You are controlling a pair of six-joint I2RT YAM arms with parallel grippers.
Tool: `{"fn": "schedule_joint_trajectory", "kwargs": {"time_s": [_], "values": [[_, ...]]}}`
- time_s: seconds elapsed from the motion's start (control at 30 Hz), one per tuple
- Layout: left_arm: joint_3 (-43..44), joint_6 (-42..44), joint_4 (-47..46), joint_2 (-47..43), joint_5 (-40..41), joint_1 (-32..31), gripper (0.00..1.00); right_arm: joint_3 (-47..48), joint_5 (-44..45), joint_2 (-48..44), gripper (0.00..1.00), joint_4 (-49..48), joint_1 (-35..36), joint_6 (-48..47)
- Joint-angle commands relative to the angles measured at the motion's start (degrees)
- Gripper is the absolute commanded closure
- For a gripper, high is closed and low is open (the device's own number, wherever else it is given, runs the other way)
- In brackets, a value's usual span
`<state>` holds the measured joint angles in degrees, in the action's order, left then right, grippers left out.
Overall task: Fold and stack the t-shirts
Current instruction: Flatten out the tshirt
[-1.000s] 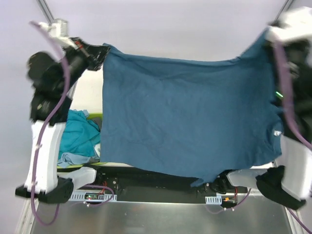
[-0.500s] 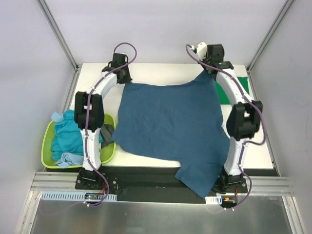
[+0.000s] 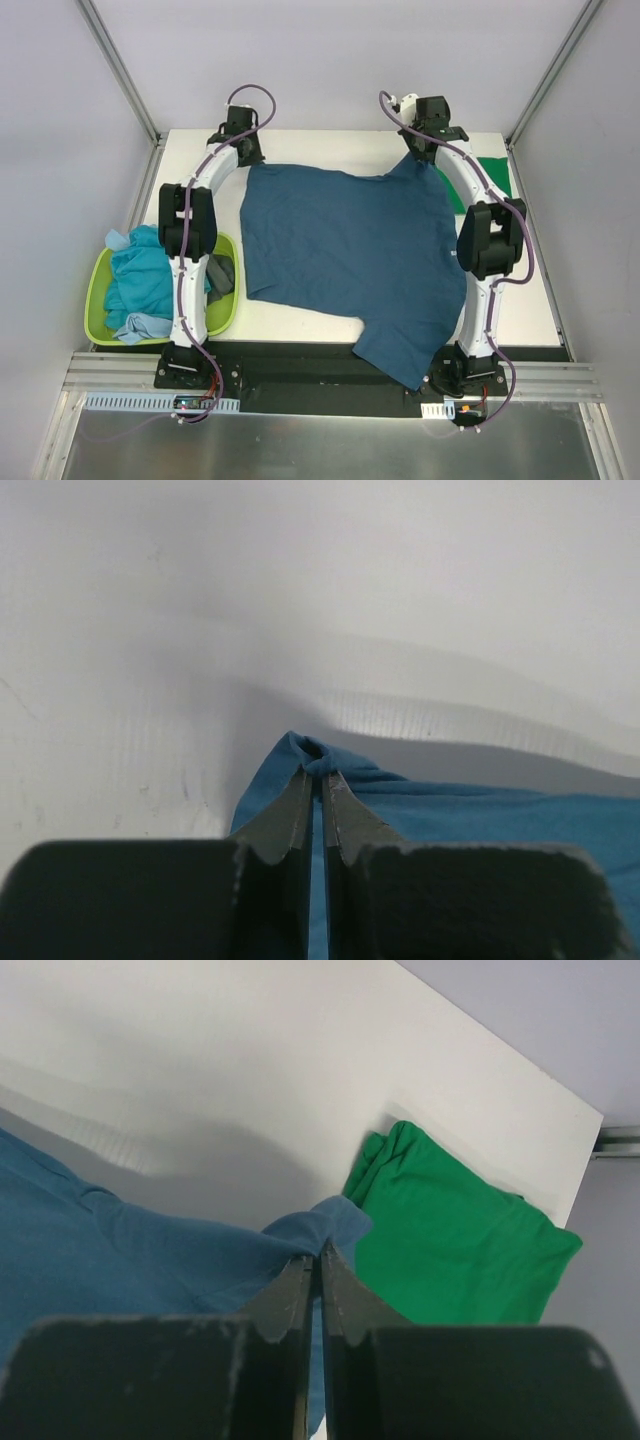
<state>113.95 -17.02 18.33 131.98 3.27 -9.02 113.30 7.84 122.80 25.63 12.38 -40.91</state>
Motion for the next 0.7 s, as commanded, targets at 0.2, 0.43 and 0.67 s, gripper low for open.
{"fn": "schedule_joint_trajectory", "kwargs": {"time_s": [0.2, 0.43, 0.67], "values": [[4.6, 1.3, -0.3, -0.5, -2.1, 2.1, 0.97, 3.5, 1.0, -0.6, 0.91, -3.8, 0.1, 5.1], [14.7, 1.3, -0.2, 6.6, 1.5, 2.2, 0.70, 19.6, 2.7, 12.0, 0.72, -5.8, 0.1, 7.0], [8.6, -0.7, -0.2, -6.0, -5.8, 1.4, 0.01, 10.2, 6.5, -1.8, 0.04, 1.0, 0.0, 20.7]]}}
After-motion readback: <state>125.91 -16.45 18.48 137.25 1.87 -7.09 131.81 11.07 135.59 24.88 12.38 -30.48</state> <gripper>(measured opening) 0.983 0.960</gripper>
